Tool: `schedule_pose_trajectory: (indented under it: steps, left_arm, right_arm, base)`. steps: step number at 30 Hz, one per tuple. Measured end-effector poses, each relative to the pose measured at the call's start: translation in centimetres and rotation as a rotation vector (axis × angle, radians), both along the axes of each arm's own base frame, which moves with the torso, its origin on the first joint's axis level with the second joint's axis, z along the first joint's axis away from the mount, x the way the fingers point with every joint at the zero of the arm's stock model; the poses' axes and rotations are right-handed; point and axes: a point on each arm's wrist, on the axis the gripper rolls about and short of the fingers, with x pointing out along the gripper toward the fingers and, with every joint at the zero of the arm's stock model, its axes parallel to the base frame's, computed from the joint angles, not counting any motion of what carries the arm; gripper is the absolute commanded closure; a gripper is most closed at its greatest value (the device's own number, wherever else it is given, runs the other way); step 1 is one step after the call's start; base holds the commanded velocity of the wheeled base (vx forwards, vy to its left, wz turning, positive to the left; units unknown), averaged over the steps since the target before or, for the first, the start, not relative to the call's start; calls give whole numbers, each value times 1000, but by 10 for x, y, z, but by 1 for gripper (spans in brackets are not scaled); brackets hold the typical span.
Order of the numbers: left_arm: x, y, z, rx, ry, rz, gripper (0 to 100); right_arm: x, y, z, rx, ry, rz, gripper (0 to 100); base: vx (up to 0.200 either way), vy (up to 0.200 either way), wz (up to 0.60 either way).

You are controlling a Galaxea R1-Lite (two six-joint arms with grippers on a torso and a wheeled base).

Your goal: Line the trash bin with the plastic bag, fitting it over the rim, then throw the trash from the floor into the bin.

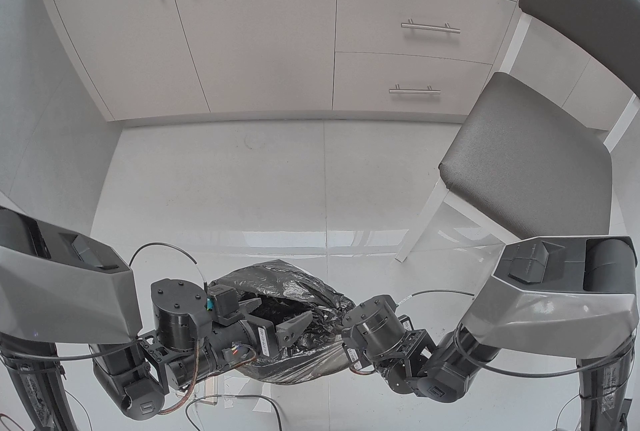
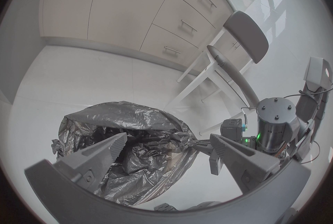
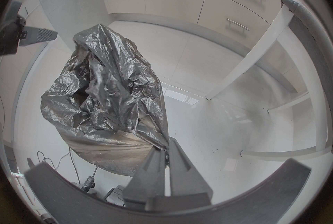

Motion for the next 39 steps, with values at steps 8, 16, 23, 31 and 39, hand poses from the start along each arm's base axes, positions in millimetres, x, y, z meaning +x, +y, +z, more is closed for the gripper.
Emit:
schedule_pose_trajectory:
  steps: [8,16,23,31,39]
  left_arm:
    - [7,4,-9,5,29,22,0]
    - [20,9,-21,13,48,55,0]
    - [43,14,-25,-17,23,82,0]
    - [79,6,-22,-72,-68,105,0]
    - [107,2,-29,-99,-118,121,0]
  right_arm:
    - [9,-2,-1,5,-11,-26,100]
    - [9,3,3,17,-22,-17,100]
    - [5,5,8,26,-29,-6,100]
    - [2,6,11,34,-31,-1,100]
    - [1,6,14,52,-34,-11,100]
  base:
    - [0,0,0]
    - [0,0,0]
    - [0,0,0]
    - [0,0,0]
    - [0,0,0]
